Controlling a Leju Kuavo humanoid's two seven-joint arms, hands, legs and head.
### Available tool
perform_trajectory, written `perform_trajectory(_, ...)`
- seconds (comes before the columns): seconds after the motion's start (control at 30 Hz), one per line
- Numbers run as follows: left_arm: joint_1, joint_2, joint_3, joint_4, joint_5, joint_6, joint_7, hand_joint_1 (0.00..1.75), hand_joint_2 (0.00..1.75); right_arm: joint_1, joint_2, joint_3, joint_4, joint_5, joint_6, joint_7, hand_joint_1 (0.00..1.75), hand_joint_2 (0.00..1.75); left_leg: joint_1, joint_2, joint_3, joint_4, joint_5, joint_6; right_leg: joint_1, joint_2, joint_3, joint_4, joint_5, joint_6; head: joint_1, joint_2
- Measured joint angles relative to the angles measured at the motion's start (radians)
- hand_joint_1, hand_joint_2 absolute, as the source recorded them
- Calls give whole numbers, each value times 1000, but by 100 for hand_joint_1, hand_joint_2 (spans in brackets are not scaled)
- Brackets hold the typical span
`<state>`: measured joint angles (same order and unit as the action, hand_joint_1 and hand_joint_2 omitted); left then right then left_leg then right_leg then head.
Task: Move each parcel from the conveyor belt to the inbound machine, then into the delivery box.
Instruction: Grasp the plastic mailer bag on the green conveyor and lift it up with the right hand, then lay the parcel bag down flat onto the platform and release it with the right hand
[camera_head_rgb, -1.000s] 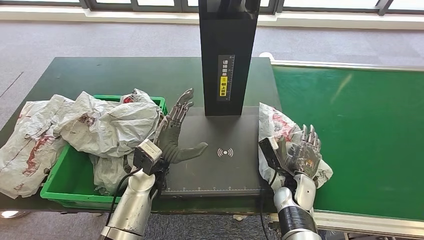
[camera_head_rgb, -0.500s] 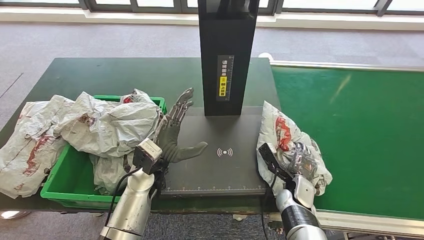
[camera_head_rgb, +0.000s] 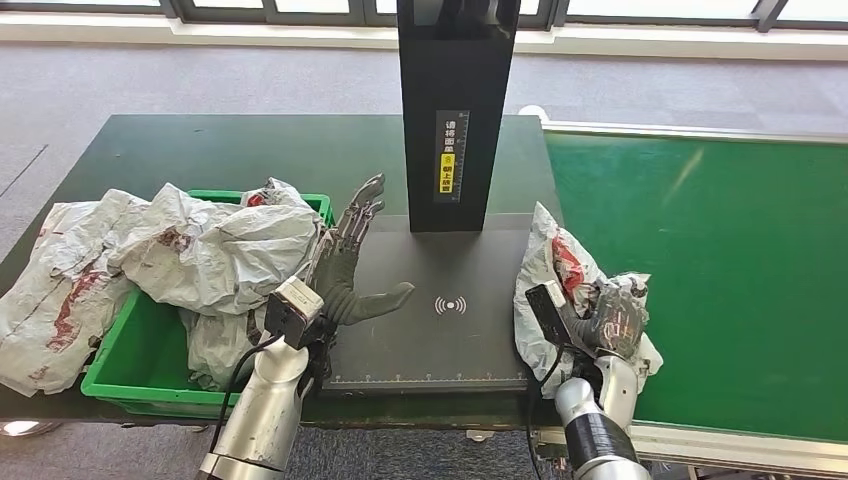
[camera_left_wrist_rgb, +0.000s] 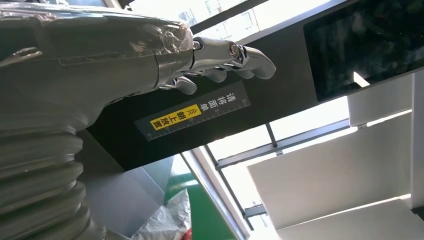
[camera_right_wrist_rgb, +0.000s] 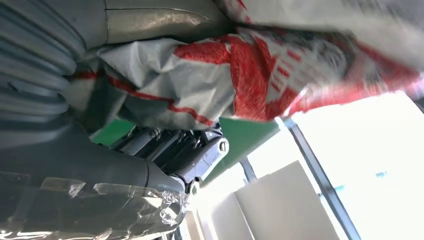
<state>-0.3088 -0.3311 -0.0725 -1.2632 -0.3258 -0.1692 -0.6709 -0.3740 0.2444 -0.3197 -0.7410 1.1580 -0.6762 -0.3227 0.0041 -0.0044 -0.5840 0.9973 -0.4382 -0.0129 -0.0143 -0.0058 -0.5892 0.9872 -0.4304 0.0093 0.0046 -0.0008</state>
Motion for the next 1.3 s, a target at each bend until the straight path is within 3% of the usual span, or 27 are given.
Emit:
perform_trajectory(0.13, -1, 0, 0, 4, 0, 0, -4, 0, 175, 52, 40, -1, -172, -113, -22, -176, 175, 175, 0, 0, -2, 0, 0, 0, 0, 0, -2, 0, 0, 0, 0, 0)
perform_trajectory(0.23, -2, 0, 0, 11, 0, 1, -6, 0, 175, 83, 62, 1, -300, -210, -23, -248, 175, 175, 0, -1, -3, 0, 0, 0, 0, -2, -2, 0, -1, 0, 0, 0)
perform_trajectory(0.33, -4, 0, -1, 23, 0, 3, -10, 0, 175, 109, 76, 22, -428, -309, -23, -281, 175, 175, 0, 0, -3, 0, 0, 0, -1, -2, -3, 0, -1, 0, 0, 0)
perform_trajectory(0.5, -7, 0, -2, 39, 0, 5, -13, 0, 175, 109, 79, 74, -518, -364, -13, -287, 175, 175, -1, 2, -3, 0, 0, 0, -1, 1, -4, 0, 0, 0, 0, 0)
perform_trajectory(0.63, -9, 0, -3, 48, 0, 11, -16, 0, 175, 90, 81, 160, -503, -481, 55, -281, 175, 175, 0, 4, -3, 0, 1, -1, 0, 3, -4, 0, 1, -1, 0, 0)
perform_trajectory(0.77, -10, 0, -3, 55, 0, 13, -17, 0, 175, 78, 82, 220, -480, -509, 60, -284, 175, 175, 0, 2, -3, 0, 2, -2, 0, 2, -4, 1, 1, -1, 0, 0)
perform_trajectory(1.0, -10, 0, -3, 60, 0, 13, -19, 0, 175, 72, 83, 243, -457, -515, 62, -285, 175, 175, 0, 1, -4, 0, 2, -2, 0, 1, -5, 1, 1, -1, 0, 0)
perform_trajectory(1.13, -10, 0, -4, 62, 0, 13, -22, 0, 175, 58, 86, 257, -431, -532, 112, -280, 175, 175, 0, 1, -4, 0, 2, -2, 0, 1, -5, 1, 1, -1, 0, 0)
perform_trajectory(1.3, -17, -2, -22, 78, 6, 12, -25, 0, 175, -46, 108, 272, -253, -615, 155, -287, 175, 175, 0, 2, -4, -1, 3, -3, 0, 2, -6, 1, 2, -2, 0, 0)
